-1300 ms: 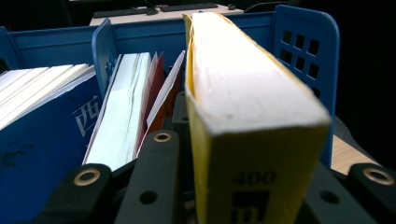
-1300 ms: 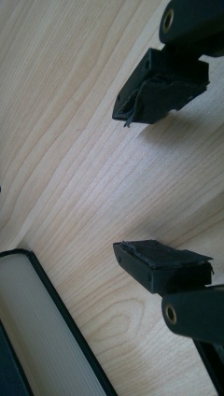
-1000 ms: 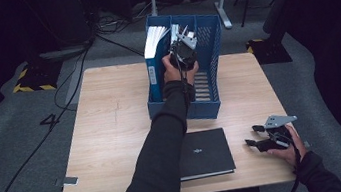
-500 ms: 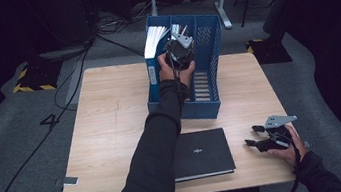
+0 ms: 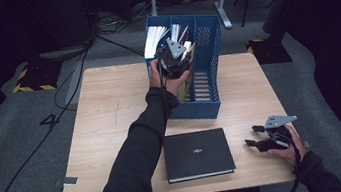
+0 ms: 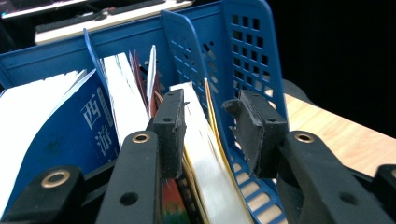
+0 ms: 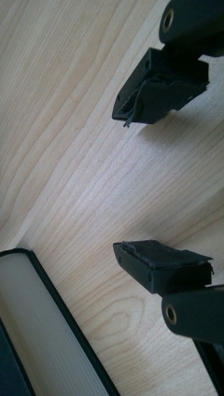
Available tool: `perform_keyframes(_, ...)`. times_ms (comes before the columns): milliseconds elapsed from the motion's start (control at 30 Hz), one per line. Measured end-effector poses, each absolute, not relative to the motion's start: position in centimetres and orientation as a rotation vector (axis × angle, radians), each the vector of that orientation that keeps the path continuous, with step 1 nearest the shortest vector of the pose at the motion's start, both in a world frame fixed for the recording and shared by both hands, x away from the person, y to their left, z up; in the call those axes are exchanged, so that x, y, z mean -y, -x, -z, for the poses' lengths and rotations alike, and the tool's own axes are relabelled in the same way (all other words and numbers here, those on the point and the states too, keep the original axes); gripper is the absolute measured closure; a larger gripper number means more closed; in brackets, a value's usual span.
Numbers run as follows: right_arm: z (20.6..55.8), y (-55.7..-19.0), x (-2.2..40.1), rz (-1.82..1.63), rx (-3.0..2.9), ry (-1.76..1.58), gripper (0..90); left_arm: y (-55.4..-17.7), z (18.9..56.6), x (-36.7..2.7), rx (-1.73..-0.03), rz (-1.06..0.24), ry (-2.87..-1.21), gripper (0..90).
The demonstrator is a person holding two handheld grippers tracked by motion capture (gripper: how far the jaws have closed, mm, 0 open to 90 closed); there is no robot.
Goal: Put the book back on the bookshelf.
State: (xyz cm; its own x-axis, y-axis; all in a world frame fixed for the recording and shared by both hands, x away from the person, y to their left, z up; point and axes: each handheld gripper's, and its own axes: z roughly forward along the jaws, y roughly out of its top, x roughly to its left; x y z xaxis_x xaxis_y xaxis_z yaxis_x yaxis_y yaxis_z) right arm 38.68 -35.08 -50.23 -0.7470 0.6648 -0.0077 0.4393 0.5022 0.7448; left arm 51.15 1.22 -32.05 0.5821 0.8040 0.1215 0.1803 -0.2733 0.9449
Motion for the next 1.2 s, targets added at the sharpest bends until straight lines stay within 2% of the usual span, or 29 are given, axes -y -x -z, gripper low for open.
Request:
perform_keyframes(267,50.2,-38.7,35.1,-1.092,-2.454,-0.933,30.4,-49.1,33.3,-3.1,-0.759,-0.739,-1.784,52.3)
perform_keyframes(533,50.2,-38.6,35.1,-1.091,-2.452,-0.937,30.4,-47.4,35.9,-4.6,-0.744,-0.691,-1.842,51.3)
perform_keyframes(767,50.2,-38.7,35.1,-1.092,-2.451,-0.936,30.3,-47.7,39.3,-4.8,-0.771,-0.641,-1.945,56.3)
perform_keyframes(967,50.3,-38.7,35.1,-1.093,-2.450,-0.936,30.2,-48.7,41.1,-3.9,-0.795,-0.587,-1.996,68.6)
perform_keyframes(1200,50.3,-38.7,35.1,-1.094,-2.451,-0.935,30.2,-49.2,41.4,-3.2,-0.820,-0.561,-1.993,70.1)
